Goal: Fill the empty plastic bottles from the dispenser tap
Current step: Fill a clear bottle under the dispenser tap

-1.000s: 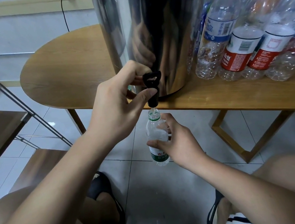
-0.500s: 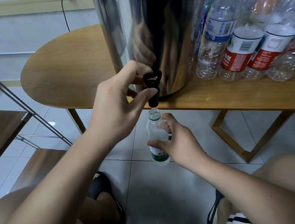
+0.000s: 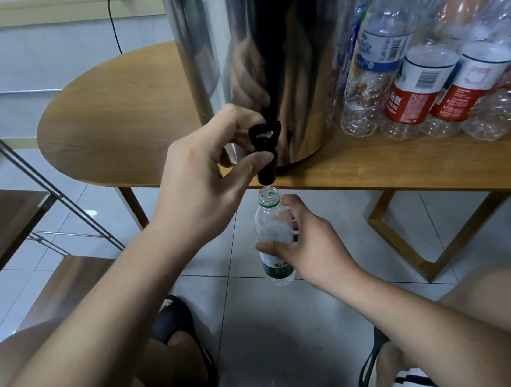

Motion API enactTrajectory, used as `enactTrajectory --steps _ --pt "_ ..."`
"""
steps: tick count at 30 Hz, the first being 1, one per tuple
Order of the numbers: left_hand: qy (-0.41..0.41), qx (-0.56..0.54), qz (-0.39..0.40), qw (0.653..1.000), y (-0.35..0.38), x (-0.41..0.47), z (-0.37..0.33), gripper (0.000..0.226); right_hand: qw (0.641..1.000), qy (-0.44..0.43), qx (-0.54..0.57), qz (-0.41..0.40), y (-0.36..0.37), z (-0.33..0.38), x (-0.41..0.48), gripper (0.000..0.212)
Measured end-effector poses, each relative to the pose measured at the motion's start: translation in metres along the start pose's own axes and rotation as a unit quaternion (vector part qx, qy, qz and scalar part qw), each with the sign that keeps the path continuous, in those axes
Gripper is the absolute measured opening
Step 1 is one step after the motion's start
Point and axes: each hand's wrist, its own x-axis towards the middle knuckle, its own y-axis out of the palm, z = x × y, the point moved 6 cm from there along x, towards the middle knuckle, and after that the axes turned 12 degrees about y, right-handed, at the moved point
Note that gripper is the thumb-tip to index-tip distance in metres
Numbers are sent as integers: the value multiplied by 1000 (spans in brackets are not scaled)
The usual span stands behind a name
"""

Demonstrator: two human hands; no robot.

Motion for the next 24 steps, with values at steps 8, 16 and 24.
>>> enactTrajectory --steps 8,16,24 --pt "-4 -6 1 1000 0 0 0 19 1000 1 5 3 1 0 0 72" --pt "-4 -8 1 1000 0 0 -1 20 1000 -2 6 1 -1 1 -1 71" --pt "-5 -12 0 1000 0 0 -1 20 1000 -2 1 3 -1 2 -1 70"
